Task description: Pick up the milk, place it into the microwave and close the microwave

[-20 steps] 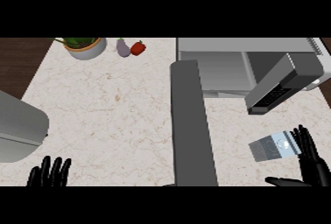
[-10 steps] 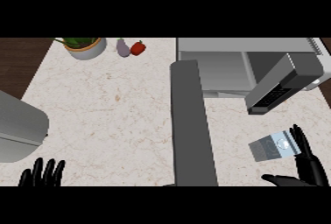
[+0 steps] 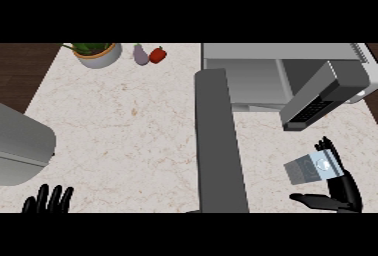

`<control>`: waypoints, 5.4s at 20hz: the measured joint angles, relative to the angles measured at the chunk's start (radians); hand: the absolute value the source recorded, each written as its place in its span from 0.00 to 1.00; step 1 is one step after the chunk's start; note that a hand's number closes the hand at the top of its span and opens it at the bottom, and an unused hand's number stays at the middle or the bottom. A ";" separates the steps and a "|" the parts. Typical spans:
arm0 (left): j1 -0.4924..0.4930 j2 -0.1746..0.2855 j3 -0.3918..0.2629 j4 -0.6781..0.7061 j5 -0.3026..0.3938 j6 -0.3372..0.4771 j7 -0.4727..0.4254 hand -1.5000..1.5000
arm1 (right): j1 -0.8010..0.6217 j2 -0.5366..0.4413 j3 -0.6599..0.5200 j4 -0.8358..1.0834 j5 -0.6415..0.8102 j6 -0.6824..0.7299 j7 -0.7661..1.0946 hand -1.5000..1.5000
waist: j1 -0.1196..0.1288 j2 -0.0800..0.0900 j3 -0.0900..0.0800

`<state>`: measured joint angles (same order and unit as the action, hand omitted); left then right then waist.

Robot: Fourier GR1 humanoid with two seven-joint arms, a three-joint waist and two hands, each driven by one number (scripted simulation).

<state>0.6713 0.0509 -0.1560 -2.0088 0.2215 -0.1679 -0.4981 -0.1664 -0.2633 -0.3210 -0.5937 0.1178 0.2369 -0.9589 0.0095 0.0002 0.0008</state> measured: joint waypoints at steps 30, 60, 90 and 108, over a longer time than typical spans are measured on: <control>-0.003 0.016 -0.010 0.008 0.012 -0.018 -0.010 0.00 | -0.311 0.120 -0.081 0.237 -0.043 -0.268 -0.105 1.00 | 0.015 0.006 0.001; 0.103 0.001 -0.058 -0.055 0.000 -0.016 -0.032 0.00 | 0.212 0.256 0.234 -0.758 -0.184 -0.184 0.294 1.00 | -0.013 -0.005 -0.001; 0.066 0.066 0.079 0.020 0.095 -0.096 -0.047 0.00 | -0.463 0.234 0.254 -0.013 -0.197 -0.631 0.312 1.00 | 0.022 0.009 0.000; 0.015 0.086 0.096 0.078 0.103 -0.148 -0.066 0.00 | -0.702 0.105 0.198 0.404 -0.095 -0.800 0.177 1.00 | 0.091 0.041 0.004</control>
<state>0.6858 0.1371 -0.0597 -1.9308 0.3245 -0.3158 -0.5636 -0.8682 -0.1582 -0.1233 -0.1894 0.0225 -0.5628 -0.7818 0.1008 0.0413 0.0044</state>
